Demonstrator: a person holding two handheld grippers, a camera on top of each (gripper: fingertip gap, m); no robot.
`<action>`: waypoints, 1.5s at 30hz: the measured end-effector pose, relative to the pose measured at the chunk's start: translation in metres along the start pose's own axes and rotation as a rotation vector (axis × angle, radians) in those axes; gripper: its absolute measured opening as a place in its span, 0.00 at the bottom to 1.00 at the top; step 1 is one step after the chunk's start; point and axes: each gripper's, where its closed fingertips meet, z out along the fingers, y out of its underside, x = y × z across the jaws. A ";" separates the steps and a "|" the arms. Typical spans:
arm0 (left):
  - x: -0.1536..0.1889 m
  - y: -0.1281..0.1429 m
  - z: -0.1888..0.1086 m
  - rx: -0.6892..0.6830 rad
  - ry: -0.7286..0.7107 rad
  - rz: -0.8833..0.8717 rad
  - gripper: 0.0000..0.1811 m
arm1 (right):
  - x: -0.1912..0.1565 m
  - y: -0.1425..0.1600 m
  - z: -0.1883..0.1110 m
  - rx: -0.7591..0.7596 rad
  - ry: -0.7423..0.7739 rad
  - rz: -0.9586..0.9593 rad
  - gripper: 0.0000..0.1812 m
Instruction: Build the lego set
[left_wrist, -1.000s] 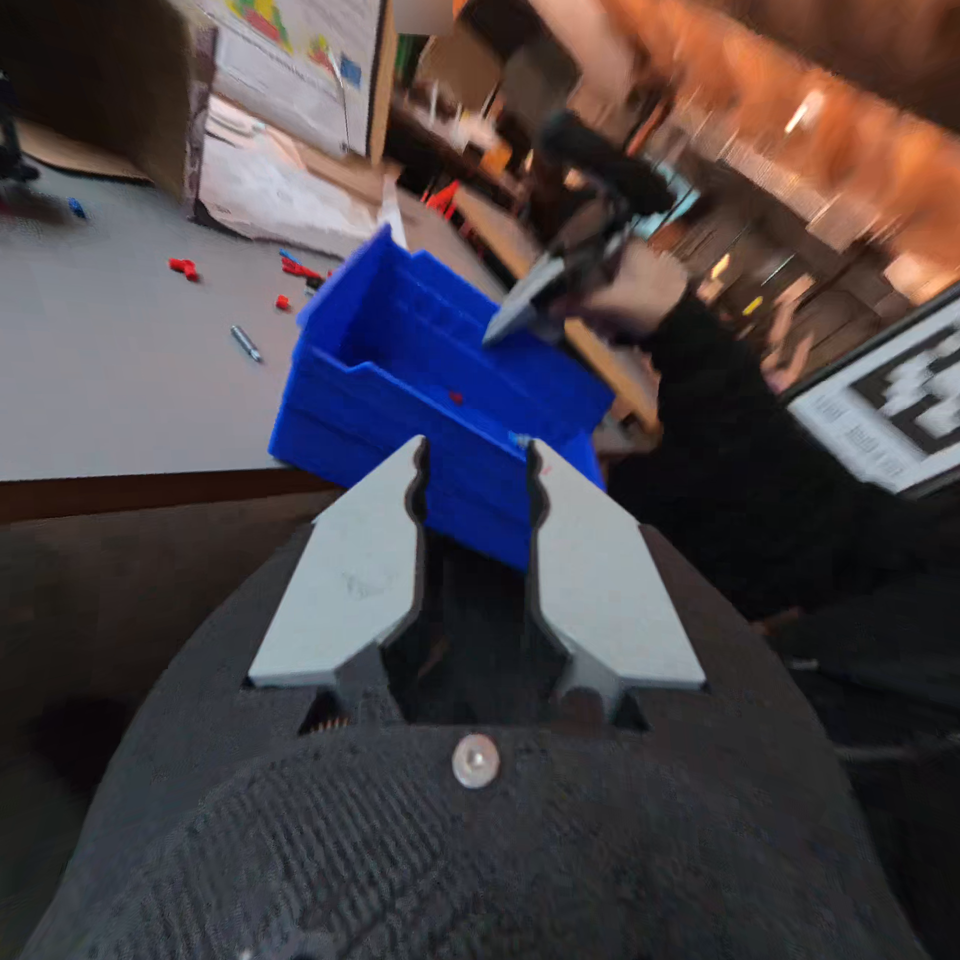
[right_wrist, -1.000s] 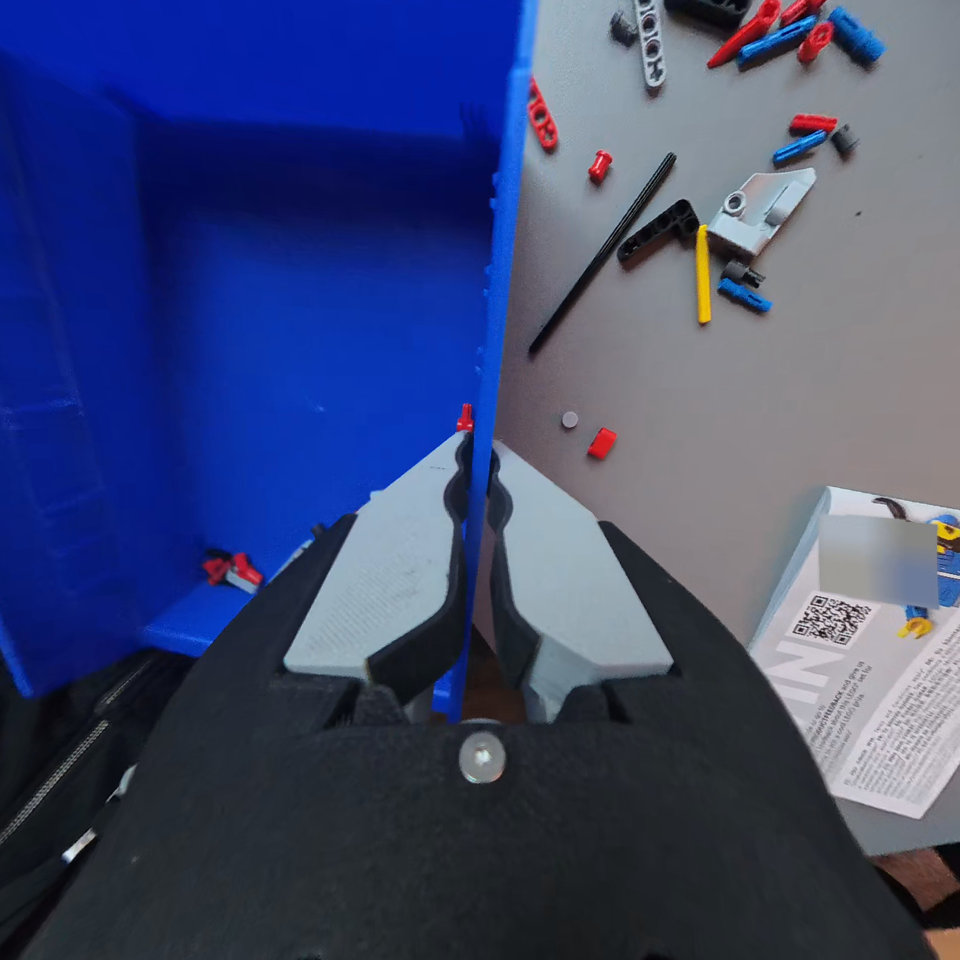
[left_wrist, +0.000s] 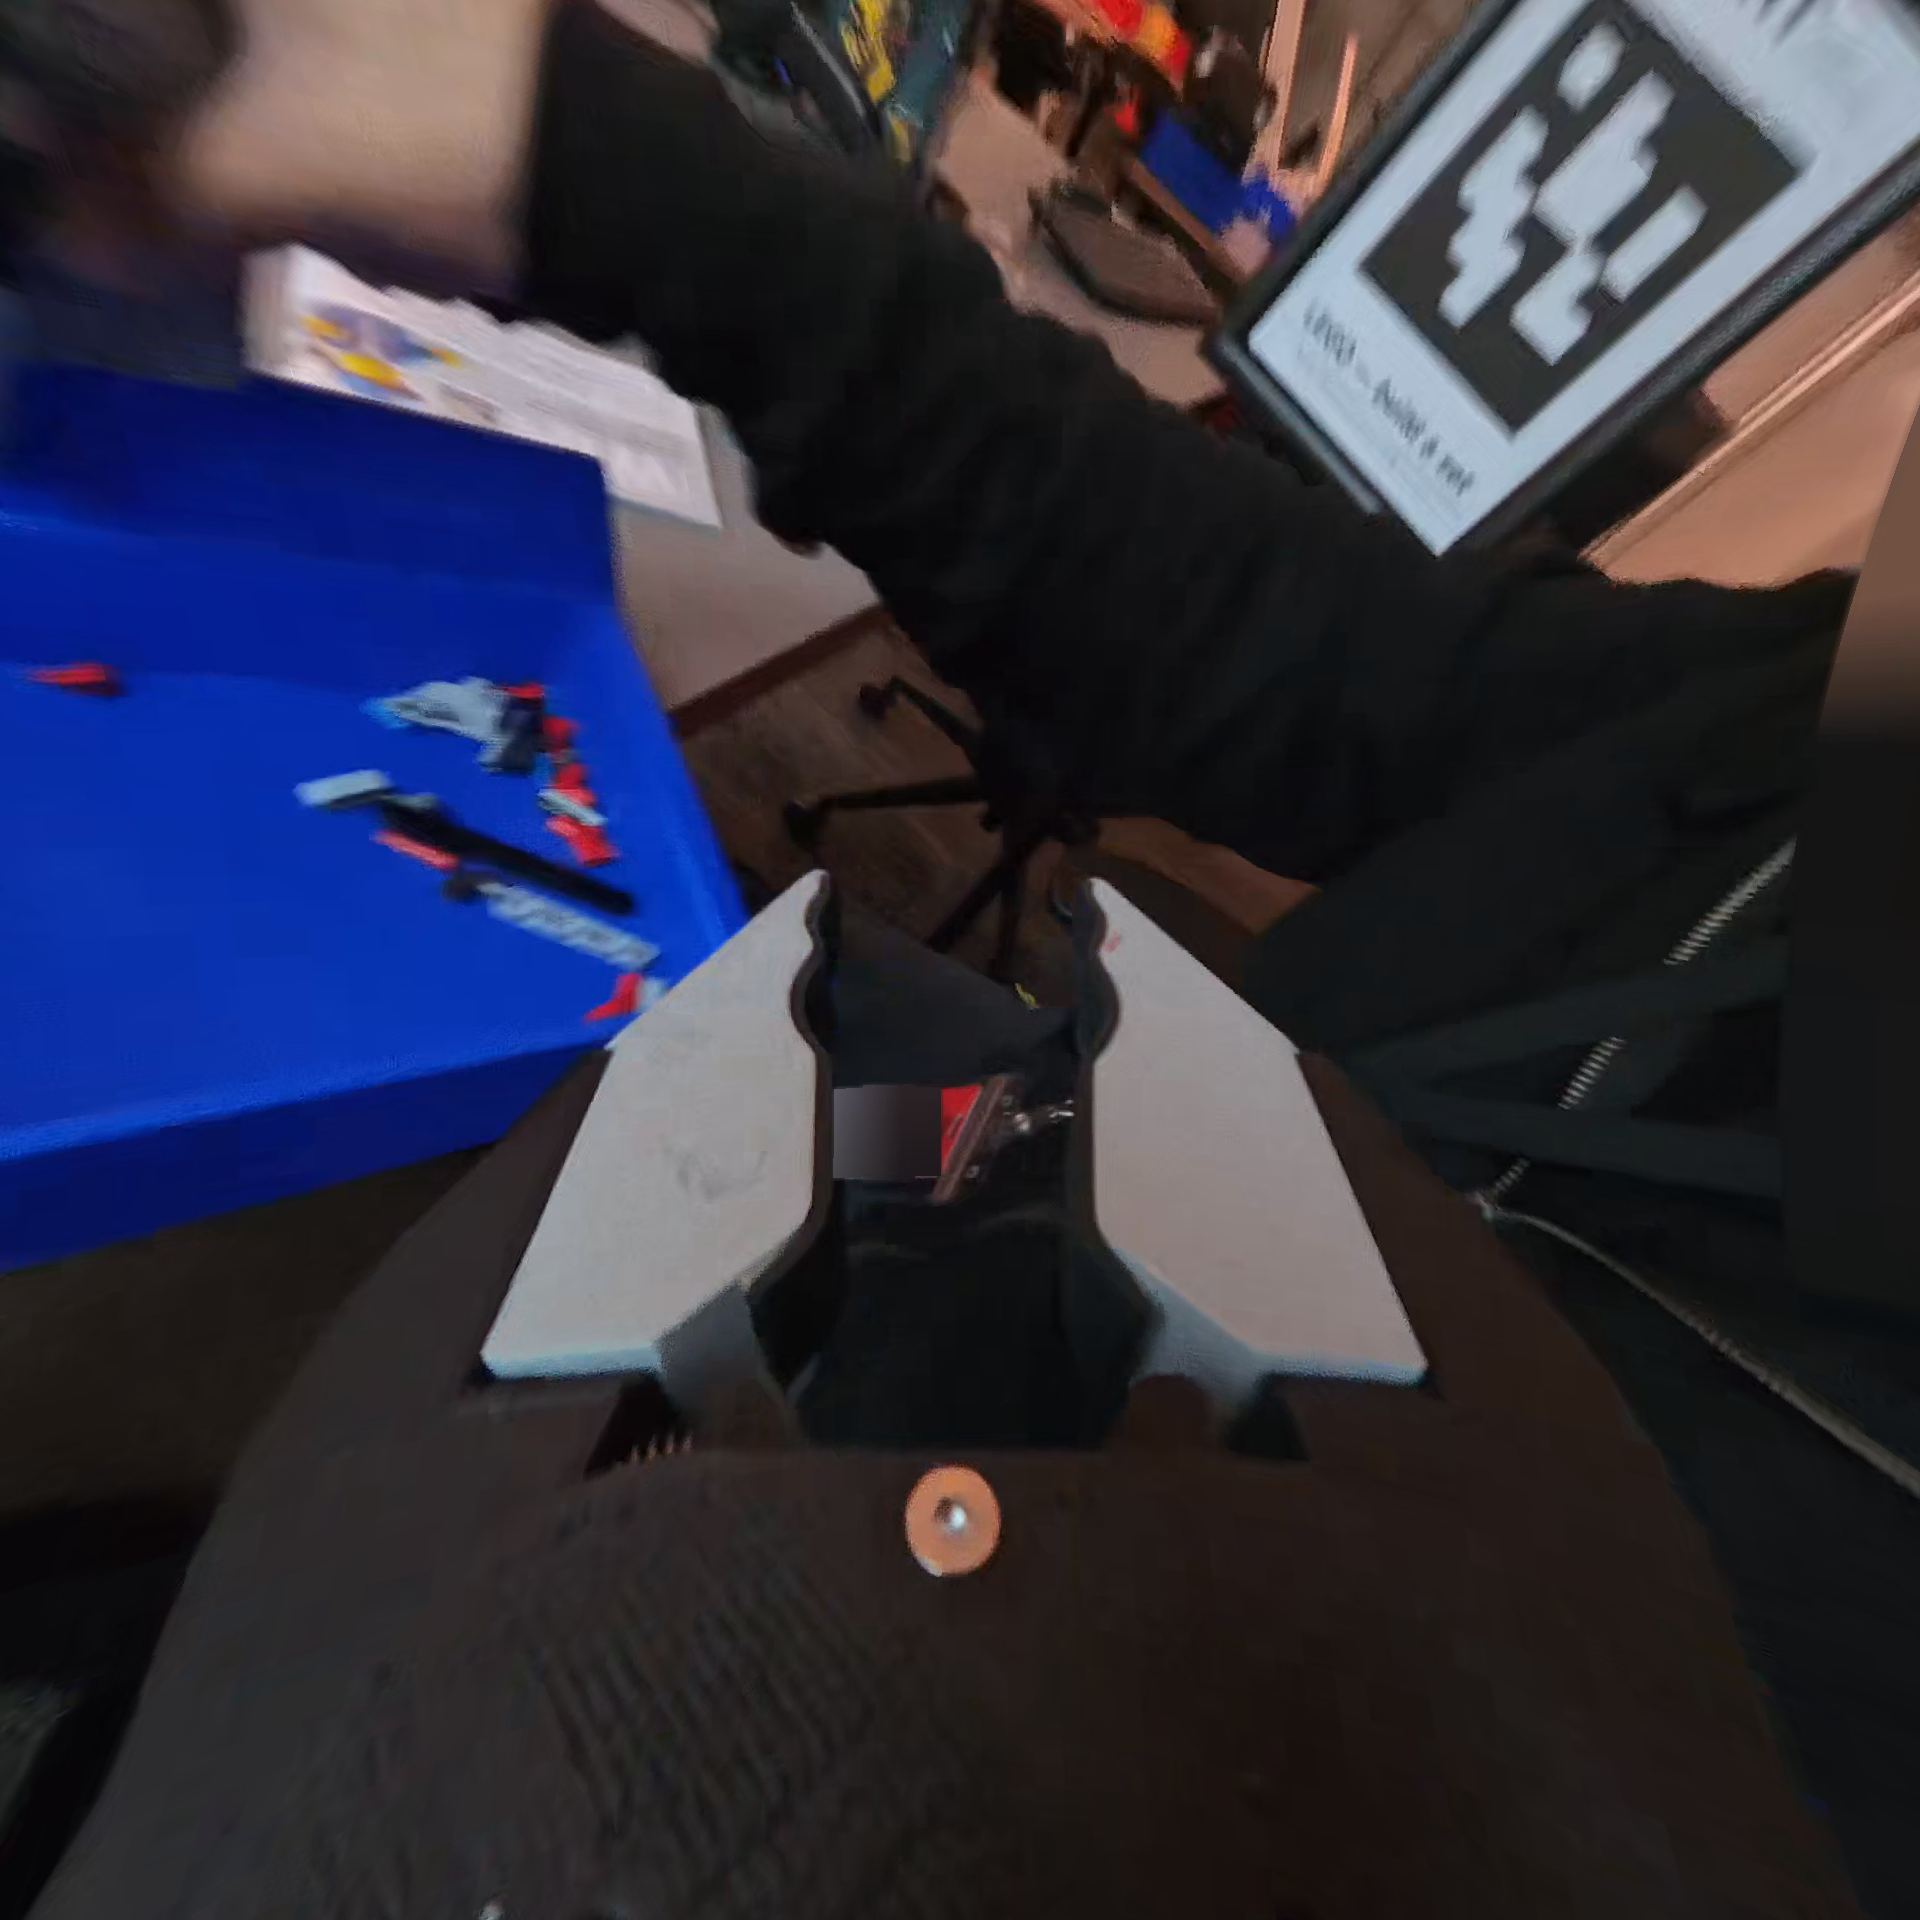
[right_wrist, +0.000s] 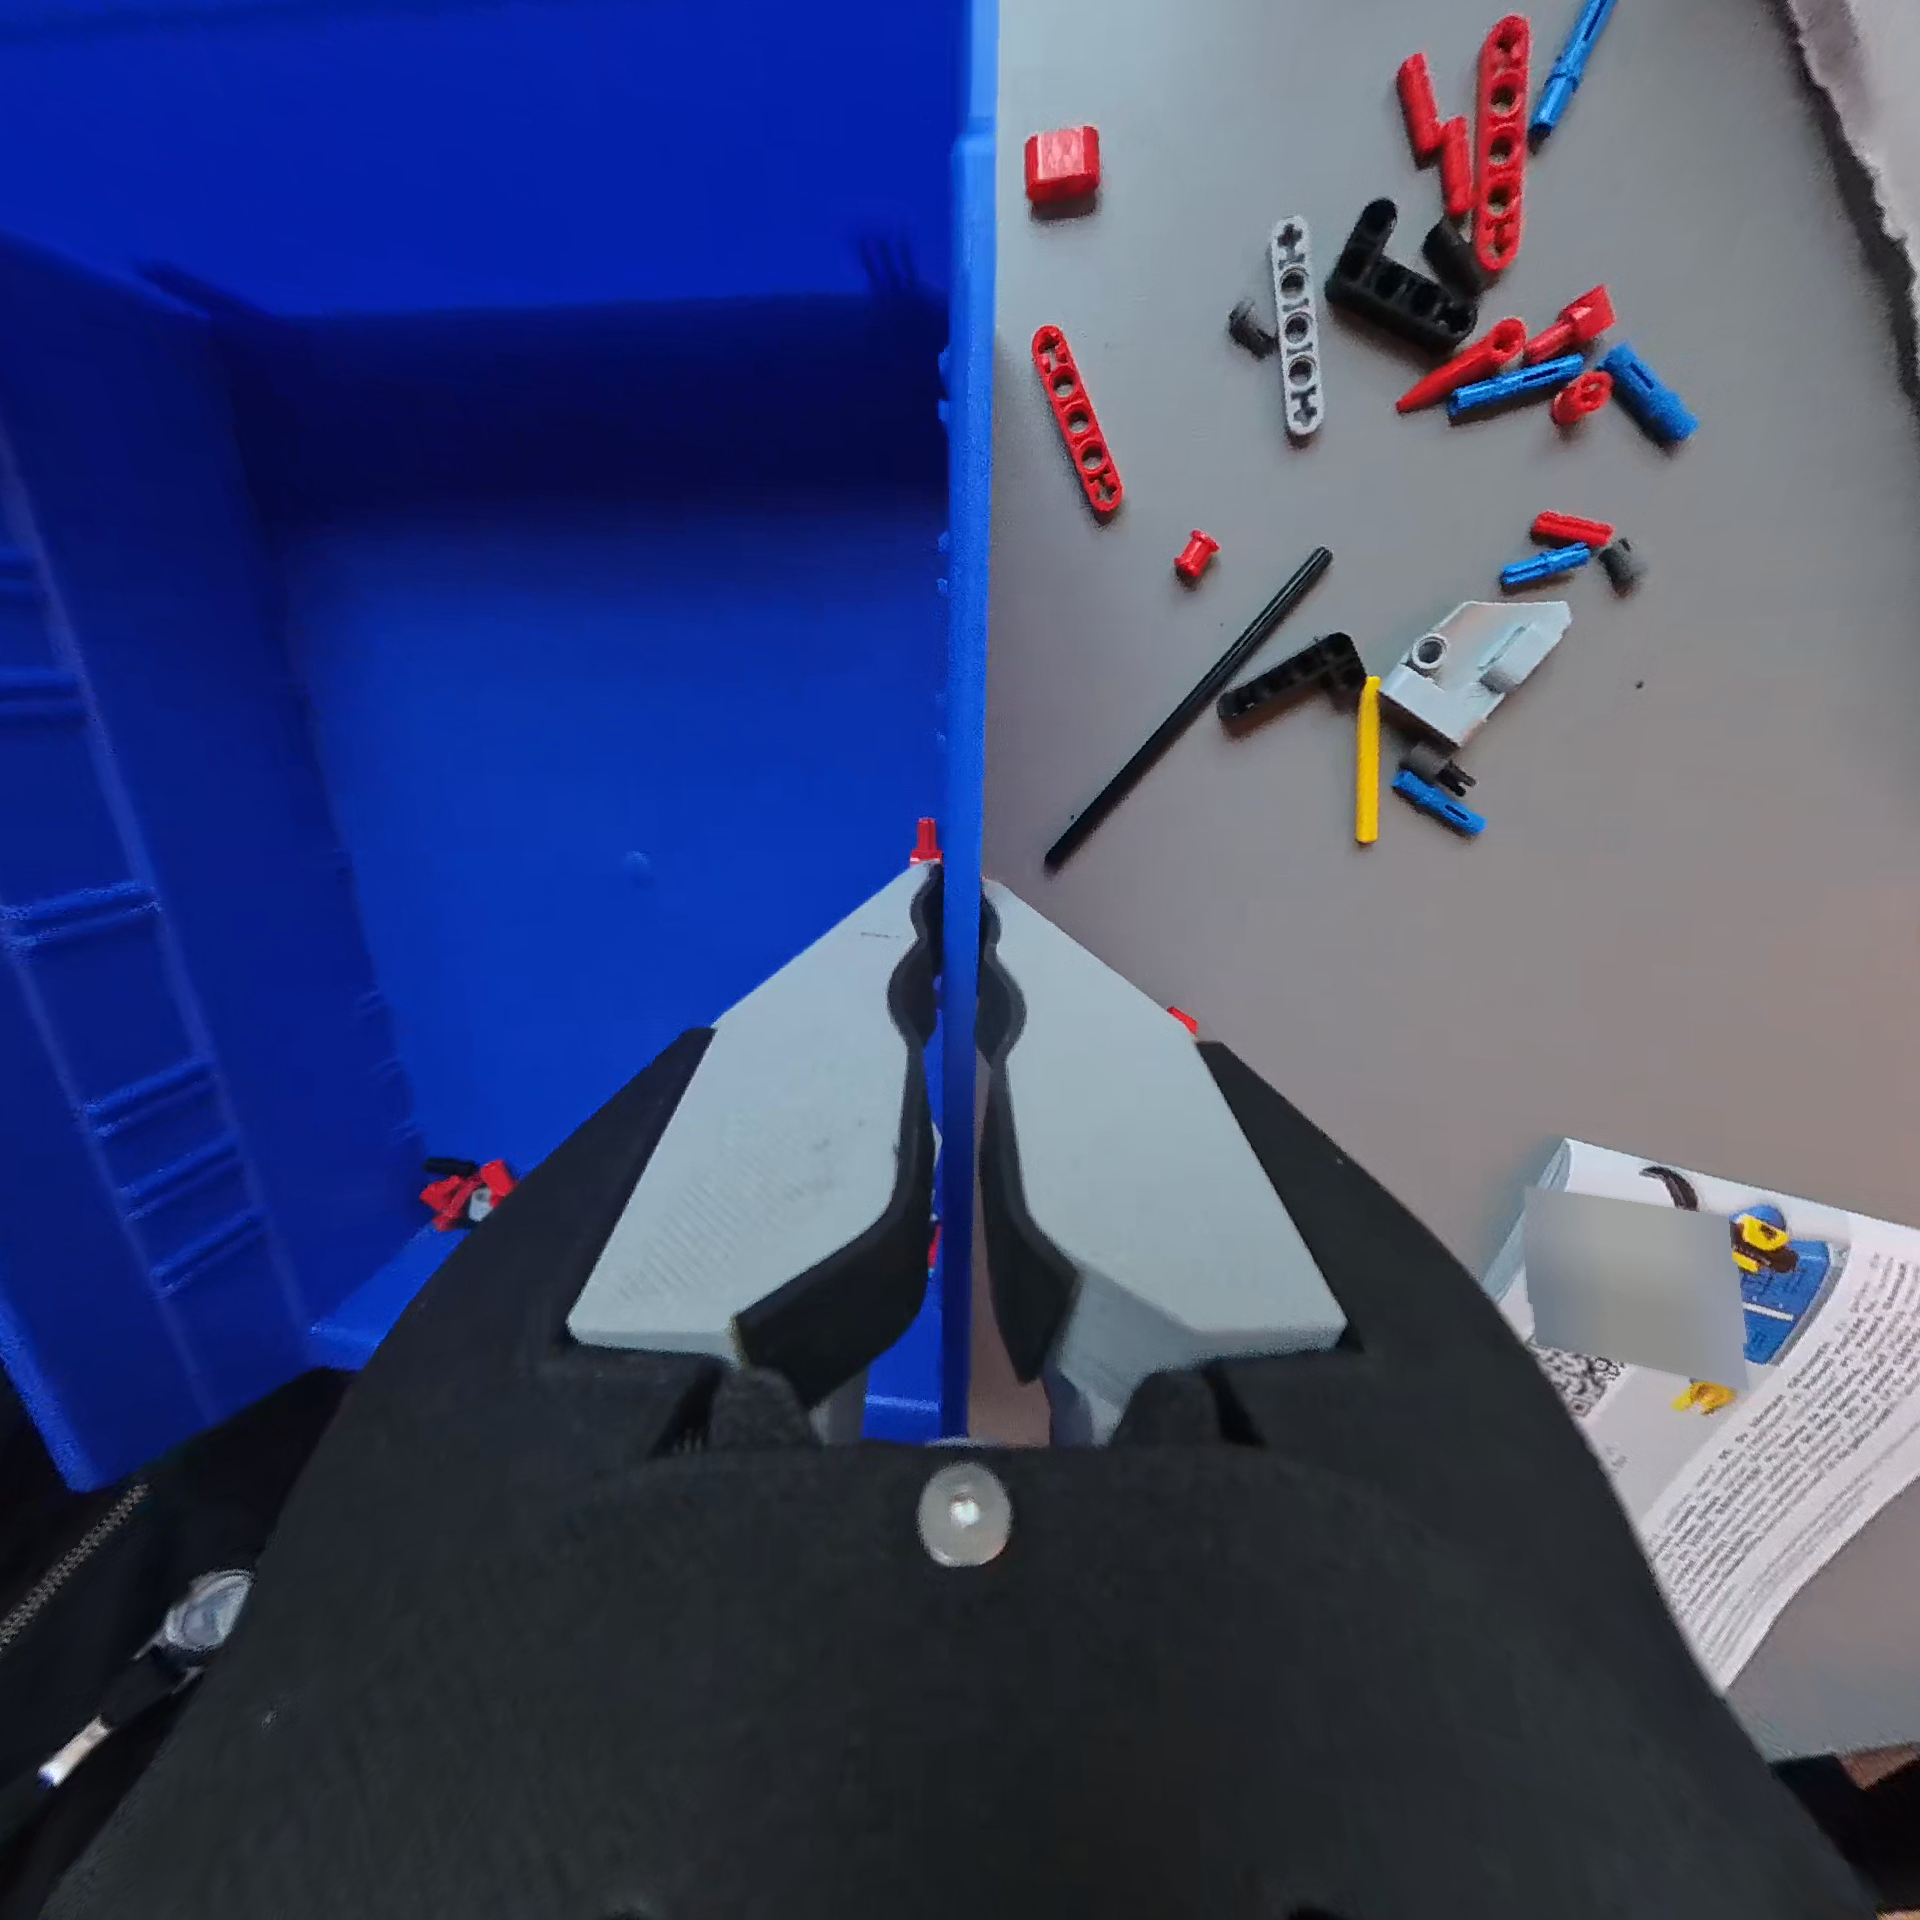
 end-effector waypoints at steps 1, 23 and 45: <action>0.010 0.009 0.022 -0.041 -0.034 0.029 0.26 | -0.001 0.000 0.000 -0.004 0.003 0.012 0.00; -0.154 0.114 0.035 -0.730 -1.046 0.336 0.25 | -0.018 0.009 0.000 -0.020 -0.055 0.115 0.02; -0.207 0.105 -0.014 -0.693 -1.096 0.950 0.26 | -0.050 0.006 -0.019 0.442 -0.343 0.025 0.25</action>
